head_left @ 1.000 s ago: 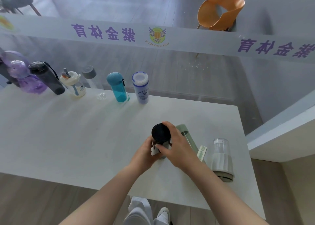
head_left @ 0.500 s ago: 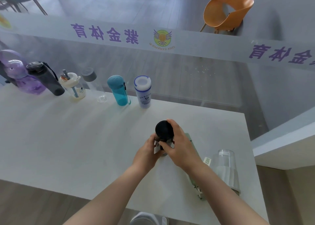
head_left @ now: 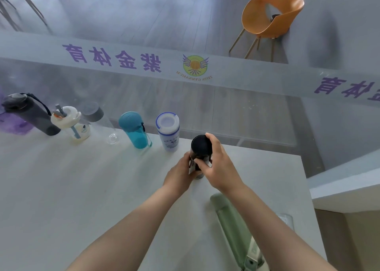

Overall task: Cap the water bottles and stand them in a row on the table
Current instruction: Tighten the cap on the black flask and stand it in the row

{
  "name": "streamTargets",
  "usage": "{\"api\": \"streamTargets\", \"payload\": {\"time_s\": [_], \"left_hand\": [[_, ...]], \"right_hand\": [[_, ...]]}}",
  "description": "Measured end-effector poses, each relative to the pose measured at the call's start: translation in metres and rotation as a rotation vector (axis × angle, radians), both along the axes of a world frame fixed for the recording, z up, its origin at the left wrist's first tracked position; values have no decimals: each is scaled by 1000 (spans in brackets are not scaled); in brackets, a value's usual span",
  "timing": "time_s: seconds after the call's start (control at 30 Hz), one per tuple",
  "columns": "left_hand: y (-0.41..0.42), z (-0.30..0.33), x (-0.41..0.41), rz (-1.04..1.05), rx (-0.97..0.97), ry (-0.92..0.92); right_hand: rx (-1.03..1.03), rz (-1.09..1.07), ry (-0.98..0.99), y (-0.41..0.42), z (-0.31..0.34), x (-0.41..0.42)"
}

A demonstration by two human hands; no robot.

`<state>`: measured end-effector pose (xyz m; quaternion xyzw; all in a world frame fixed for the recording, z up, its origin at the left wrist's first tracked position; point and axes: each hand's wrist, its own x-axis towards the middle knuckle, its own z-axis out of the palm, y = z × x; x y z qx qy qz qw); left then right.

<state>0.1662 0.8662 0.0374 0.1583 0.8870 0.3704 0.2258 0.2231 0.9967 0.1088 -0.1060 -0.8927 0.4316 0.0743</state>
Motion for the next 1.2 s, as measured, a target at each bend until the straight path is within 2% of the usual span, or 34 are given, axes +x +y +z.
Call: {"api": "streamTargets", "payload": {"time_s": [0.57,1.2], "left_hand": [[32,-10,-79,-21,68,35],[42,-6,-74,93,157,13]], "right_hand": [[-50,-38,-29,26,0,-76],[-58,34,-66,39,0,-83]]}}
